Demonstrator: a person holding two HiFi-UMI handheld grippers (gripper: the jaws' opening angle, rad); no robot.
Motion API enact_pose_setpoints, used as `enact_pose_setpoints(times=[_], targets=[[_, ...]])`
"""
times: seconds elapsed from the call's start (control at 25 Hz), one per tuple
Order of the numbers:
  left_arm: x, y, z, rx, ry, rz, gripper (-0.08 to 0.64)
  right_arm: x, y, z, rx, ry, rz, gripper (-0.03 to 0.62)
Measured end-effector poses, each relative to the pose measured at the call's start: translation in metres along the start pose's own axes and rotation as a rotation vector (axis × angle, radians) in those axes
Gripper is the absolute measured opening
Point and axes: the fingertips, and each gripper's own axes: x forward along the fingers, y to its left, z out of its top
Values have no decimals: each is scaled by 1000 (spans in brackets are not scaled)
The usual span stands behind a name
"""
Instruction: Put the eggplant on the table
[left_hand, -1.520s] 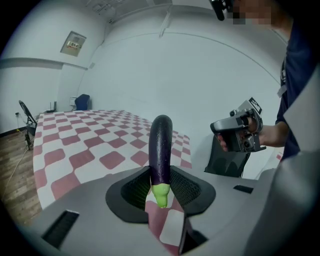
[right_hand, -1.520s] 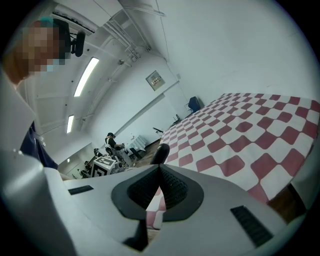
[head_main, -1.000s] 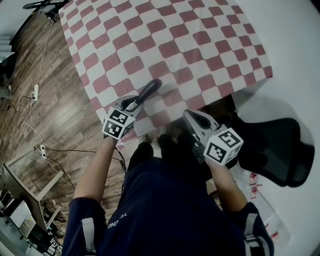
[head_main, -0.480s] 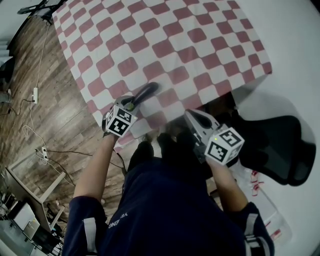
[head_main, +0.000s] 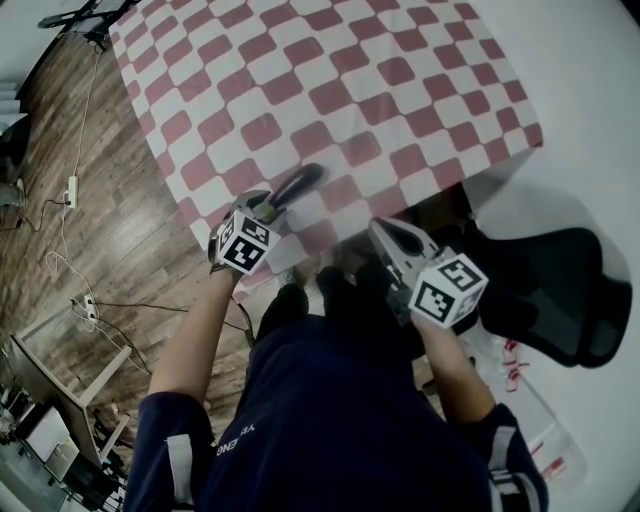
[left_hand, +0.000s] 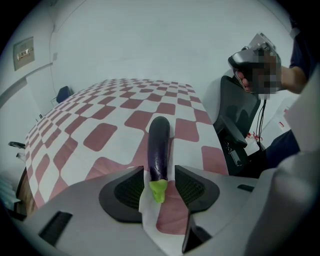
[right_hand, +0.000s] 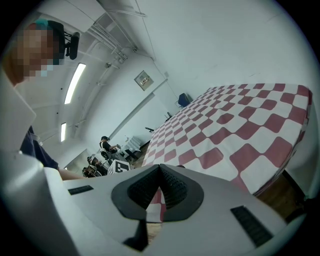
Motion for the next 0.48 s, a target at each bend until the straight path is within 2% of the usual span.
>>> enact_pose_setpoints(times=[0.12, 0.2, 0.36, 0.48], targets=[[-15, -1, 6, -11, -43, 6, 212, 1, 8, 1, -11, -6, 0, 14], [-31, 0, 16, -22, -105, 14, 212, 3, 15, 4, -26, -15, 4, 14], [-82, -5, 44, -45, -291, 25, 205, 7, 35, 11, -58, -38, 13, 14], [-130, -11, 64, -40, -438, 41, 165, 8, 52, 14, -84, -54, 19, 14]])
